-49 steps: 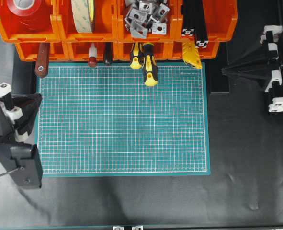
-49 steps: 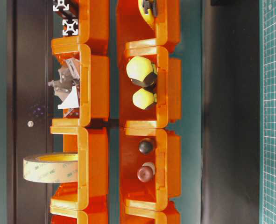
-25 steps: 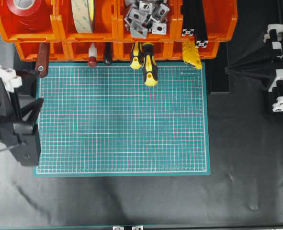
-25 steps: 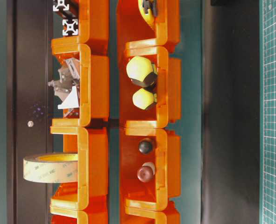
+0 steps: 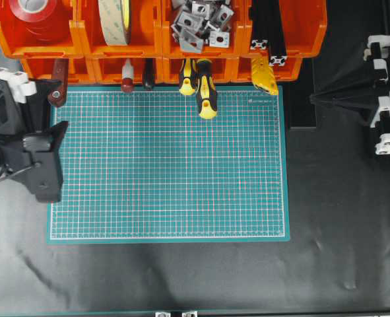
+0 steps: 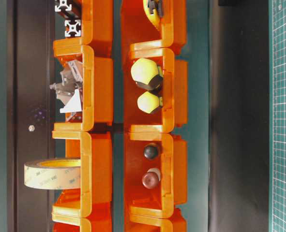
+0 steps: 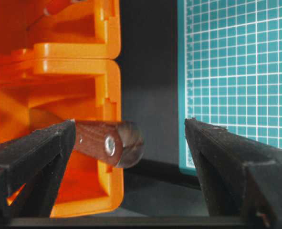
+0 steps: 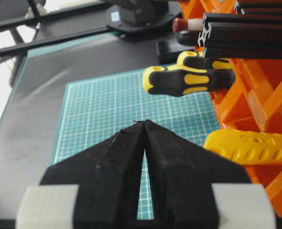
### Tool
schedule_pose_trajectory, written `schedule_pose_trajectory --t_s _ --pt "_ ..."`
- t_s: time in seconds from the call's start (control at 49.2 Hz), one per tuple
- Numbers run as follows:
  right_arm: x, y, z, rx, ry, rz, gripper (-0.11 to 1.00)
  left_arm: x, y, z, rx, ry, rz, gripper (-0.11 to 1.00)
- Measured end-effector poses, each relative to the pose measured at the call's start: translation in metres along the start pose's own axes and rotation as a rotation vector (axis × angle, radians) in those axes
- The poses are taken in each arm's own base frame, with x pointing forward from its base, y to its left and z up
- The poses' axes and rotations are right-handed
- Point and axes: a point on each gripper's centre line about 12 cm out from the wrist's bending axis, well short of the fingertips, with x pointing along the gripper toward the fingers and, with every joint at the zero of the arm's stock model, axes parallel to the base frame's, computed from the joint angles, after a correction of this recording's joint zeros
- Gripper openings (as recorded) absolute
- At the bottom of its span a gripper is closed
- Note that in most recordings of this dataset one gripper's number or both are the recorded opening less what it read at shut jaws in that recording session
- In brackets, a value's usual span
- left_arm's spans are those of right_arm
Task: Pick scraper from container rack with left arm.
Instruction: 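Close the left gripper on the brown scraper handle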
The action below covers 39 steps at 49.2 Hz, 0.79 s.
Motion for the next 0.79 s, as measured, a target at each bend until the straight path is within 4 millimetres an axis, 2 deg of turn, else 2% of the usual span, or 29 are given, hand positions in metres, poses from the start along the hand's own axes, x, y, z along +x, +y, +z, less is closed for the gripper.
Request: schedule_pose_trajectory --t_s 0.244,0.406,0.569,0.63,0.691,0.793 --pt "-0.002 0.0 0.002 0.0 -0.014 0.002 -0.01 0.011 0.006 -0.003 0.007 0.032 0.011 0.89" --pt "-0.005 0.001 0.007 0.0 -0.05 0.008 -0.01 0.011 0.007 -0.004 0.021 0.041 0.017 0.82" --pt "-0.007 0.002 0.009 0.0 -0.067 0.011 -0.01 0.011 0.007 -0.005 0.021 0.042 0.018 0.64" --pt "-0.007 0.002 0.01 0.0 -0.07 0.011 -0.01 0.011 0.007 -0.004 0.022 0.042 0.018 0.52" --pt "-0.007 0.002 0.01 0.0 -0.073 0.012 -0.01 0.011 0.007 -0.005 0.021 0.041 0.016 0.34" --pt "-0.007 0.002 0.011 0.0 -0.079 0.013 -0.01 0.01 0.006 -0.004 0.026 0.041 0.019 0.32"
